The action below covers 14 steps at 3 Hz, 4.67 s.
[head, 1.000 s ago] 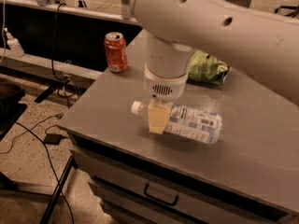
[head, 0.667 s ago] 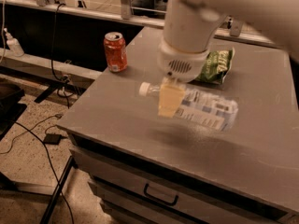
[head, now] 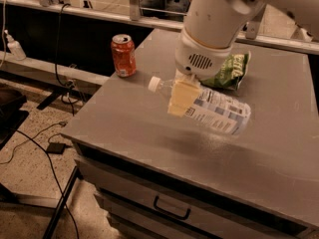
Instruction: Place blue plastic bottle upright
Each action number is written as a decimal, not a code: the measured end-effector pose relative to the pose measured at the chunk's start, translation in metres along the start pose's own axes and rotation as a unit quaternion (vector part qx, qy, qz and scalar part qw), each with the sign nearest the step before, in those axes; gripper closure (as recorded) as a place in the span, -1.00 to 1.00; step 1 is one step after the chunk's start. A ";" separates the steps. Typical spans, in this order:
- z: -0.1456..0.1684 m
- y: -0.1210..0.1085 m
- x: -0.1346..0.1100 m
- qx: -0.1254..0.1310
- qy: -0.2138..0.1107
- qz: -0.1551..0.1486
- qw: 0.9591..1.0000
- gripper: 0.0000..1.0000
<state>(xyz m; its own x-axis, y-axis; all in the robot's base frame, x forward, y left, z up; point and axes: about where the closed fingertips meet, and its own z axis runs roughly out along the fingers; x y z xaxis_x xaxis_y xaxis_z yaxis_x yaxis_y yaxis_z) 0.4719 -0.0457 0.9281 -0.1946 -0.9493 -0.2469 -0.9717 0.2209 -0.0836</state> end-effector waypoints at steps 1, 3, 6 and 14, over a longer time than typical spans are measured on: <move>-0.001 0.003 -0.003 -0.016 -0.077 -0.003 0.997 1.00; -0.017 0.011 -0.008 -0.030 -0.194 0.008 0.981 1.00; -0.024 0.005 -0.001 -0.015 -0.412 0.009 0.911 1.00; -0.024 0.007 -0.001 0.012 -0.613 0.000 0.790 0.51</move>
Offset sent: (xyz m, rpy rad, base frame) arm -0.0086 -0.0098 0.0250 0.6071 -0.0701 0.0134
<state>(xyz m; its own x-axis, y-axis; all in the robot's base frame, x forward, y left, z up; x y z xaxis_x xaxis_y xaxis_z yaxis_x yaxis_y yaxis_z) 0.4618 -0.0484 0.9506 0.0948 -0.0233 -0.9952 -0.9661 0.2391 -0.0976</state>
